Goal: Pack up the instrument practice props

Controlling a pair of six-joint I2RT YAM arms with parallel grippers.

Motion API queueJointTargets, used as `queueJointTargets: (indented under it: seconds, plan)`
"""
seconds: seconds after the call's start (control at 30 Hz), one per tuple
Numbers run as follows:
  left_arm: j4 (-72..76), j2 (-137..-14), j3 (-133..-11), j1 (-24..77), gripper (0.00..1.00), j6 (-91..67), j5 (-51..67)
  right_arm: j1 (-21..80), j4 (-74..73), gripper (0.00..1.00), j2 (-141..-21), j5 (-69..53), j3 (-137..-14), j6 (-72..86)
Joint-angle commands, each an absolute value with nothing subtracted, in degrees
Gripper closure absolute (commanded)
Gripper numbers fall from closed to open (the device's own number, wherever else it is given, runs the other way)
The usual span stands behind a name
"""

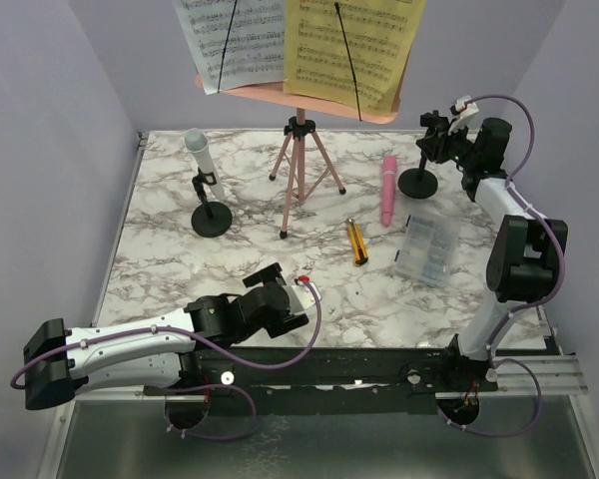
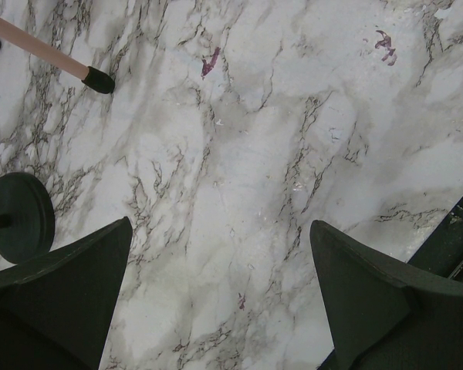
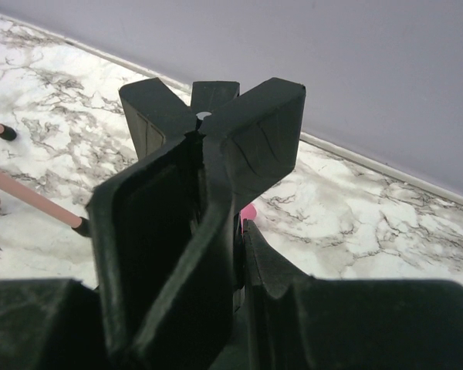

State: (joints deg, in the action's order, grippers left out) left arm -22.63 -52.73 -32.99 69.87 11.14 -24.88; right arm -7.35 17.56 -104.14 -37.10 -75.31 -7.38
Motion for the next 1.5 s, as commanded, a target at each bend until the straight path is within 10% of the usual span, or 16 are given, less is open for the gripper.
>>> queueJointTargets:
  seconds: [0.0,0.8,1.47]
  plan:
    - [-23.0,-52.9,-34.0,69.7,0.01,10.6,-24.4,-7.7,22.3,1.00,-106.3,-36.6,-79.6,-6.2]
    - [-22.9,-54.0,-33.7,69.0,0.01,10.8,-24.8,-7.7,19.0,0.89,-118.1,-34.7,-89.5,-11.4]
    - [-22.9,-53.0,-33.9,68.9,0.01,10.7,-24.4,-7.7,19.7,0.23,-113.7,-33.7,-82.6,-12.2]
